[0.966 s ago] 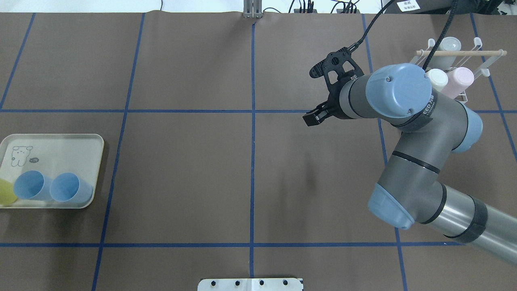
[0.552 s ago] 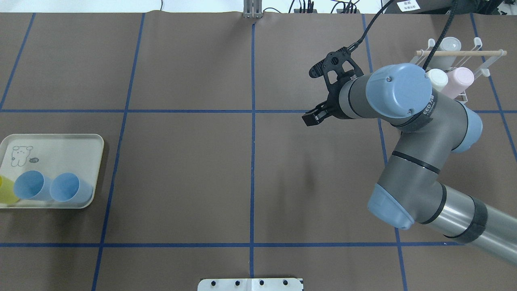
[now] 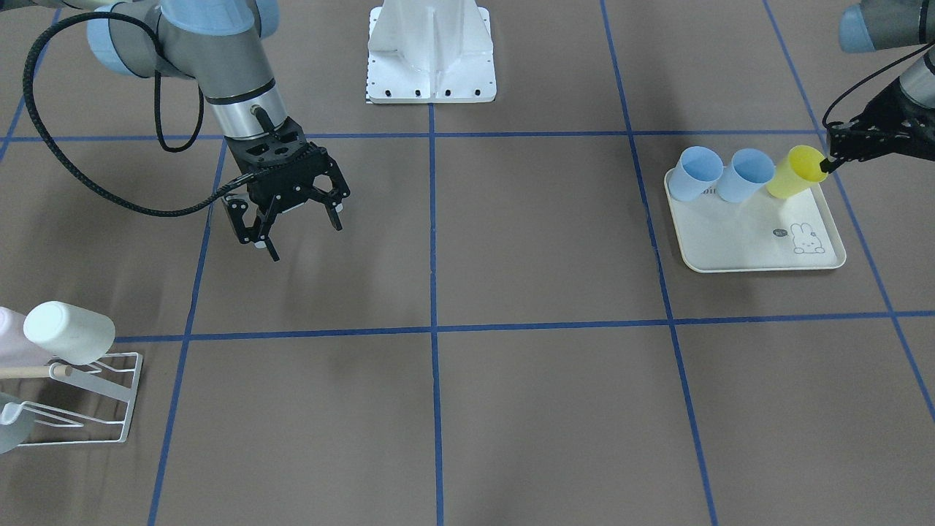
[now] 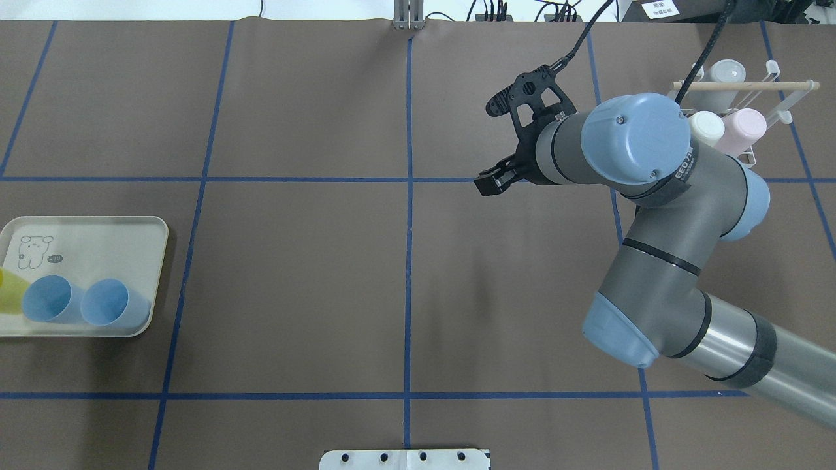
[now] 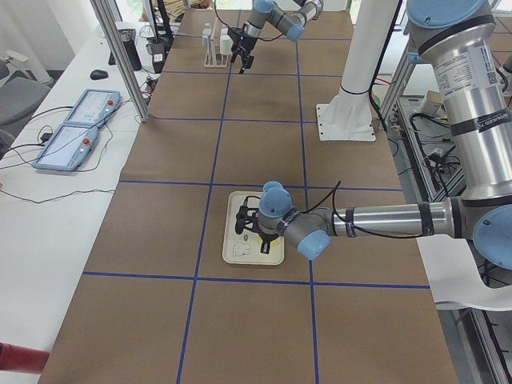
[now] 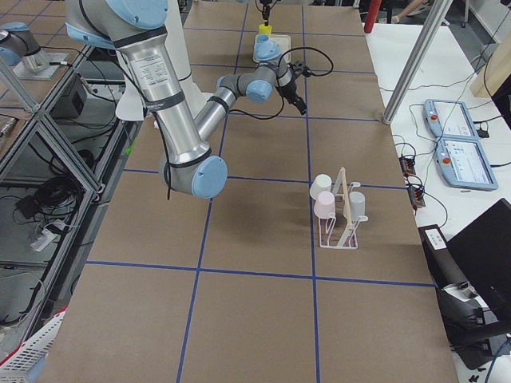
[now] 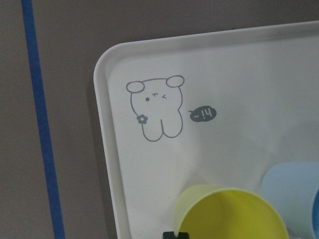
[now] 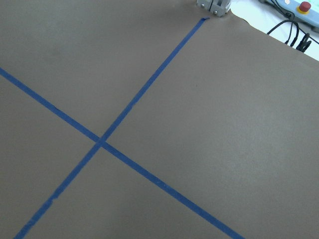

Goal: Transfer IKEA cup to right arm and place on rack

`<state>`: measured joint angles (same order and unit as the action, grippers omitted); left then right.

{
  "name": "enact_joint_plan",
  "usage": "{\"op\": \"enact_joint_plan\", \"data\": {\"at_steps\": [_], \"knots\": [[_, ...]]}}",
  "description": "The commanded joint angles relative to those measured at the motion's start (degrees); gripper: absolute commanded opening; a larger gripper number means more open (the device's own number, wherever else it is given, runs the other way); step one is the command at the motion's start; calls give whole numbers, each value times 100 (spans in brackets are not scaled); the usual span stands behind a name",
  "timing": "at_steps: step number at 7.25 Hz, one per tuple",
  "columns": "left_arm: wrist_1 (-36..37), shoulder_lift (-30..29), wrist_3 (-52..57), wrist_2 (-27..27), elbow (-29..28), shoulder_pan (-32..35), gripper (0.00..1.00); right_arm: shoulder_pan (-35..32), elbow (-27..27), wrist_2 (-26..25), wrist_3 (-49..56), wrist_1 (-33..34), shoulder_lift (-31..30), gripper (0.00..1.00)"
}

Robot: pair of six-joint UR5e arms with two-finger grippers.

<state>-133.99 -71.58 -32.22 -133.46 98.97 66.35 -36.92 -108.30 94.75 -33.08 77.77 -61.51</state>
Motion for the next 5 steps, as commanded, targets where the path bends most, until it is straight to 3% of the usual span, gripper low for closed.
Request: {"op": "enact_joint_plan", "data": {"at_steps": [1,2,3,4,5], "knots": [[729,-756,5,-56,104,717,0,18,11,-488,38,-8,166,100],[1561,-1422,-47,-161,183,965,0,53,89,-1014,39,-469,157,99],[2048,-1890,-543,-371,253,976,0,62,586,-1246,39,-1613,157,99],[2087,-2347,-1384,-600,245,967,0,62,1226,-1265,30,-2930,166,99],[2079,-2769,-2236,-811,219,959,0,53,1624,-1274,-5,-3796,157,99]]}}
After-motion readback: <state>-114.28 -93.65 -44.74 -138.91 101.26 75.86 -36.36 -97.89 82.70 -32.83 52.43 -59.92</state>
